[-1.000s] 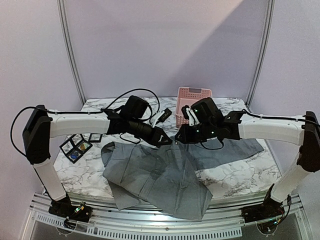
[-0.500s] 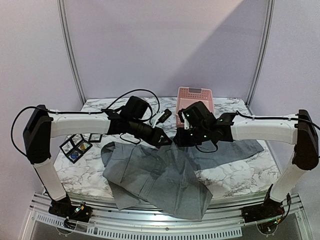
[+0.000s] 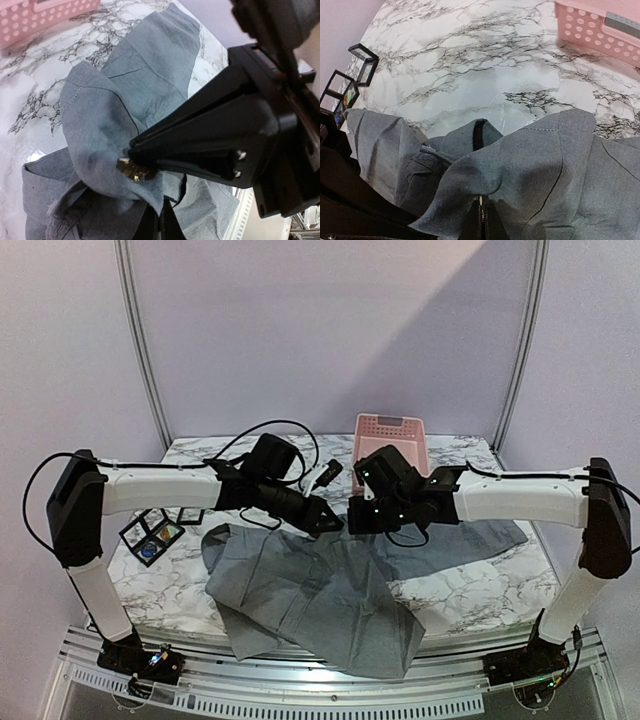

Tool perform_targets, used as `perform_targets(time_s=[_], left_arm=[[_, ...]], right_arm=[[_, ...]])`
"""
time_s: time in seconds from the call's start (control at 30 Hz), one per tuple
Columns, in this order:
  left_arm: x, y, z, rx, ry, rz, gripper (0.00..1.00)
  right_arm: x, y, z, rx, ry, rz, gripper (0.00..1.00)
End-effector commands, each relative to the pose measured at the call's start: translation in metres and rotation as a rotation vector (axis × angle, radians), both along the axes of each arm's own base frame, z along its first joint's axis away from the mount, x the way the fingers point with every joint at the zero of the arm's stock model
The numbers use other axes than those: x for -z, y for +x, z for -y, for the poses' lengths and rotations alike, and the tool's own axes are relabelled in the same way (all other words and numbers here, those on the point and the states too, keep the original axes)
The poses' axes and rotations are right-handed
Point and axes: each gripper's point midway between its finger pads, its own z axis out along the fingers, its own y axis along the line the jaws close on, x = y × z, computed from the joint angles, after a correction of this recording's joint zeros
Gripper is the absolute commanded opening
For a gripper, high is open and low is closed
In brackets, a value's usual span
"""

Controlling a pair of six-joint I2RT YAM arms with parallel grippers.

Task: Remove the brooch from the garment

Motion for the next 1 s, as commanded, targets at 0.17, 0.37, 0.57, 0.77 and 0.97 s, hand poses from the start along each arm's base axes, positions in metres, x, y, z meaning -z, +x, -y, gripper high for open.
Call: perform_targets(time_s=[0.17,0.37,0.57,0.77,0.97], left_arm=[[0.016,0.011,-0.004,-0.038,0.004,-0.055,0.01],[0.016,0.014,-0.006,-0.050,0.007,-0.056,0.08],[0.001,0.016,-0.010,-0.032,-0.016,-0.002,0.47],[-0.018,0.029,-0.028,-0.067,0.007,0.115,0.76],[-0.038,0.019,-0.028,0.024,-0.064,0.165,0.81]], right_arm=[[-0.036,-0.005,0.010,0.032,0.130,0.093,0.00],[-0.044,-0.014,0.012,-0.036,0.138,0.120,0.00],[-0.055,-0.020,0.013,-0.163,0.191,0.123,0.00],[-0.058,-0.022,0.019,-0.291,0.277,0.101,0.00],[-0.075,-0.025,0.026,-0.395,0.381,0.115,0.00]])
